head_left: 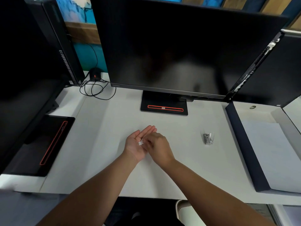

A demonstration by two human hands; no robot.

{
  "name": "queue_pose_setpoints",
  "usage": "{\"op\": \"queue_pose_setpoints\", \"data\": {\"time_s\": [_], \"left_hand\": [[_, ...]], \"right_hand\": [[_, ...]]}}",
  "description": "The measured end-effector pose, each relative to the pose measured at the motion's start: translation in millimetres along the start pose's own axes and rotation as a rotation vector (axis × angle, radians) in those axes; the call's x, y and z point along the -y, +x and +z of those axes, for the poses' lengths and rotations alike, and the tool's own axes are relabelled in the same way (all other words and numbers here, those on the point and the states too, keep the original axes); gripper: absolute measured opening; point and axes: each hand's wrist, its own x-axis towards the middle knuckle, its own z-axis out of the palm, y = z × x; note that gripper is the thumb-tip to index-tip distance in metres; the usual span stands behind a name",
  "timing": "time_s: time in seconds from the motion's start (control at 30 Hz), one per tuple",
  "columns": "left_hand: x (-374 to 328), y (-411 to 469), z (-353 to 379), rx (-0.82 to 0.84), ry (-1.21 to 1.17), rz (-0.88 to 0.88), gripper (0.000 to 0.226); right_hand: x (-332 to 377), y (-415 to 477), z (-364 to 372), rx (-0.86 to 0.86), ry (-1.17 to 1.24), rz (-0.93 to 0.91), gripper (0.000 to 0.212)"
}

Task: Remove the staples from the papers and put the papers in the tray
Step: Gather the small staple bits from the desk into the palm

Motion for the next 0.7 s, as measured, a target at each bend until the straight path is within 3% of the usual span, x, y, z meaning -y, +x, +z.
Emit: {"op": "queue_pose_setpoints", "data": {"time_s": [0.17, 0.4, 0.53, 0.7], "left_hand": [[-2.2, -0.2, -2.7, 0.002, -0.018, -0.001, 0.046], [-3.2, -1.5, -3.1, -0.004, 0.011, 0.022, 0.046], [-7.4, 2.8, -6.9, 0.024, -0.059, 0.037, 0.045], [-11.2, 4.5, -9.2, 0.036, -0.074, 0.035, 0.044]], "right_hand": [[-3.4, 0.5, 2.8, 0.007, -0.057, -0.030, 0.018], [-3.0, 2.8, -9.2, -0.035, 0.088, -0.008, 0.012], [-29.4, 3.6, -20.5, -0.165, 0.127, 0.137, 0.022], [-57.5, -8.5, -16.0, -0.016, -0.051, 0.136, 0.034]]}}
